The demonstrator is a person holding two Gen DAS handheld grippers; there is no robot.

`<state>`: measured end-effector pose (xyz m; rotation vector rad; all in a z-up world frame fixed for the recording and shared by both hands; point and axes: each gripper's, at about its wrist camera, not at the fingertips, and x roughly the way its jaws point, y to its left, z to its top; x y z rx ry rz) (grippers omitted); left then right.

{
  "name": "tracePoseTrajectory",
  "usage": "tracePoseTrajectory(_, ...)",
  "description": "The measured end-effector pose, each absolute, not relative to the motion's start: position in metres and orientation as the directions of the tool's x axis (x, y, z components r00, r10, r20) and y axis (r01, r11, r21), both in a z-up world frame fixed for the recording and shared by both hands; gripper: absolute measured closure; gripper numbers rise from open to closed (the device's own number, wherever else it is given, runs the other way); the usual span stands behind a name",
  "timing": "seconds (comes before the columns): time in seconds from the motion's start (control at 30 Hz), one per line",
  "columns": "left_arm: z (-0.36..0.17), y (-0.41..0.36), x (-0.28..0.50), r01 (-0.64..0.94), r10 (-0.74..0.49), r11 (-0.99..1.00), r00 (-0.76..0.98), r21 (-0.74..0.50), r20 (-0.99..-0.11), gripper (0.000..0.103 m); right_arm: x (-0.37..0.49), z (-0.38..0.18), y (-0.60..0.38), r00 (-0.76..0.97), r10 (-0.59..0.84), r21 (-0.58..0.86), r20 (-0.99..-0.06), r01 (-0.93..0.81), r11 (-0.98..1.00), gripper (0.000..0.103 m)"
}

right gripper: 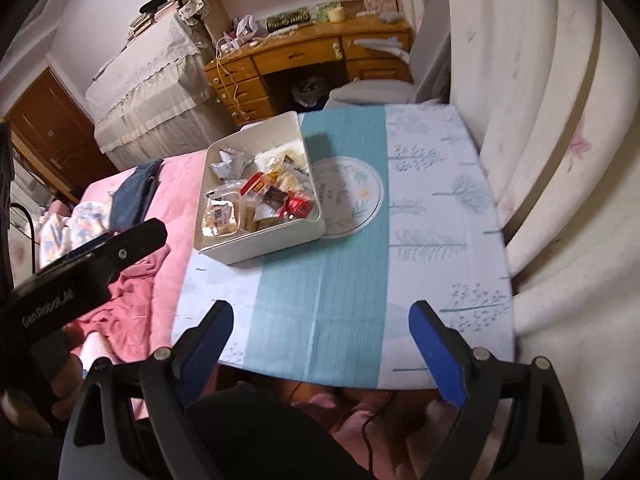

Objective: Organize snacks

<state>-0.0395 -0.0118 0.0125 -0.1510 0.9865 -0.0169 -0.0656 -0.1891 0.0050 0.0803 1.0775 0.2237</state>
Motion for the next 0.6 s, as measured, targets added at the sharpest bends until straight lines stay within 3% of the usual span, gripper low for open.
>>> tracePoseTrajectory(0.17, 0.008, -0.013, -0.049, -0.049, -0.074, 0.991, 0.545, -0.121, -0.835, 0.003, -0.075, 0.008, -0.179, 0.481, 0.2, 0.149, -0.854, -0.144, 0.978, 0.004)
tracePoseTrajectory(0.6, -0.002, -0.001, -0.066, -0.095, -0.012, 0.992, 0.55, -0.077, -0.835, 0.003, -0.085, -0.01, -0.171, 0.428, 0.222, 0.199, -0.876, -0.098, 0.975, 0.0)
